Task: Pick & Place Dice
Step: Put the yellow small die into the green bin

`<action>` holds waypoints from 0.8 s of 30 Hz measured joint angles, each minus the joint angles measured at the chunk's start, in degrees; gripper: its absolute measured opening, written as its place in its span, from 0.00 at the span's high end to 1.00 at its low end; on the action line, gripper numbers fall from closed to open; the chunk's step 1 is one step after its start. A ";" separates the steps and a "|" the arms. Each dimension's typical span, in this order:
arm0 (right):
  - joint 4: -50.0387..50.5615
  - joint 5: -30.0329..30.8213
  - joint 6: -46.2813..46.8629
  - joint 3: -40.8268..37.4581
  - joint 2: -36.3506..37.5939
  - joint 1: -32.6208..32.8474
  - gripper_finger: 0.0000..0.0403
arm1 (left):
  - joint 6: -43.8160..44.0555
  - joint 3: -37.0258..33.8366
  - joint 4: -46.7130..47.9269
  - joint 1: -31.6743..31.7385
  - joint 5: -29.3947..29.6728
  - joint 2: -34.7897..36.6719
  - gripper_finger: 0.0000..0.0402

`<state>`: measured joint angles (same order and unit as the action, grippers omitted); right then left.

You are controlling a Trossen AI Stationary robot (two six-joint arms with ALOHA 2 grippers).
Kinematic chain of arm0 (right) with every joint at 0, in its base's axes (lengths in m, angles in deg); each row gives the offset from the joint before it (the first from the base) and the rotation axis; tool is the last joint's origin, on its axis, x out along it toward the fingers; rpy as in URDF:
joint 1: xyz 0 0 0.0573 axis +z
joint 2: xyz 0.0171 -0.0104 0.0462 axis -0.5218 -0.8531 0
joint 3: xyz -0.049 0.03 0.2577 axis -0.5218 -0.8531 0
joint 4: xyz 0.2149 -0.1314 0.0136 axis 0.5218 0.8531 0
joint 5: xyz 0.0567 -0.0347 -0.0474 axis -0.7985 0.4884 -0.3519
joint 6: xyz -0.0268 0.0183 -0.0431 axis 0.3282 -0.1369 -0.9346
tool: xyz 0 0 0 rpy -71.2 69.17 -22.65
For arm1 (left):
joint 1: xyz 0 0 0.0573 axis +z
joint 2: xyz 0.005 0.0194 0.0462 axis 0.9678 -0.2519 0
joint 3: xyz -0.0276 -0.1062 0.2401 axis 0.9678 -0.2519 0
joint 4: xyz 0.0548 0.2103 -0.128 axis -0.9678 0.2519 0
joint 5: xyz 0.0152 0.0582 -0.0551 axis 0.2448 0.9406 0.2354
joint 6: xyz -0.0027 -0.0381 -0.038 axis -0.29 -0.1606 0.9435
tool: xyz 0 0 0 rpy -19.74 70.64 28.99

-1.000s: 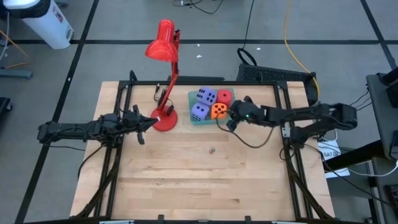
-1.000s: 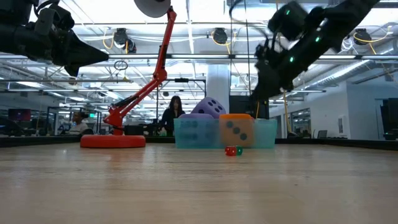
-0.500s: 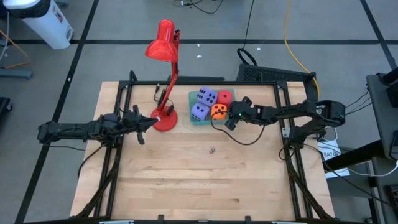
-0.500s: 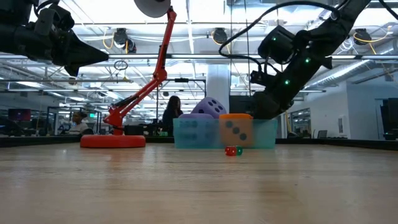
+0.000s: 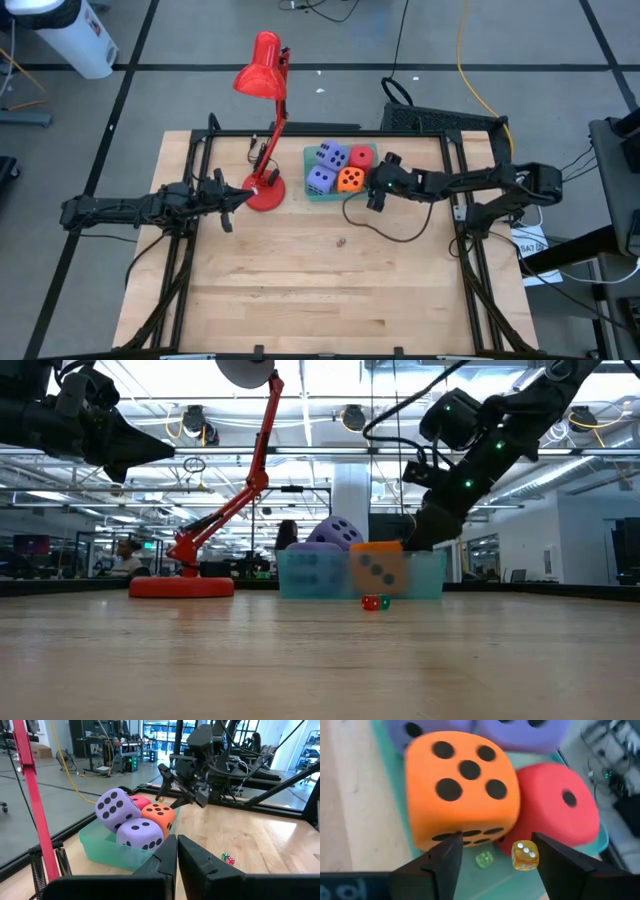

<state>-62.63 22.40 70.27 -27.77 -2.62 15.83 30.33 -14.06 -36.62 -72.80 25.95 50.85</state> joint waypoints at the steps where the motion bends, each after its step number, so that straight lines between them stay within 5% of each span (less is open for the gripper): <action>1: -0.19 0.11 -1.64 0.00 0.04 0.43 0.45 | -0.01 0.00 -0.01 -0.01 0.00 -0.01 0.94; 9: -0.34 7.58 -1.41 0.00 0.02 1.65 0.65 | -0.06 0.00 0.01 -0.02 -0.04 -0.01 0.94; 15: -0.21 5.45 2.33 0.00 0.02 1.63 0.90 | -0.06 0.00 0.01 -0.02 -0.02 -0.01 0.94; 20: -1.31 3.32 3.32 0.00 0.02 1.61 0.87 | -0.08 0.00 0.01 -0.02 -0.02 -0.01 0.94; 24: -1.85 4.51 4.90 0.00 0.02 1.61 0.64 | -0.10 0.00 0.01 -0.02 -0.04 -0.01 0.94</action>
<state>-64.49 26.92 75.18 -27.77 -2.60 17.43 30.22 -14.06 -36.60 -72.82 25.91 50.84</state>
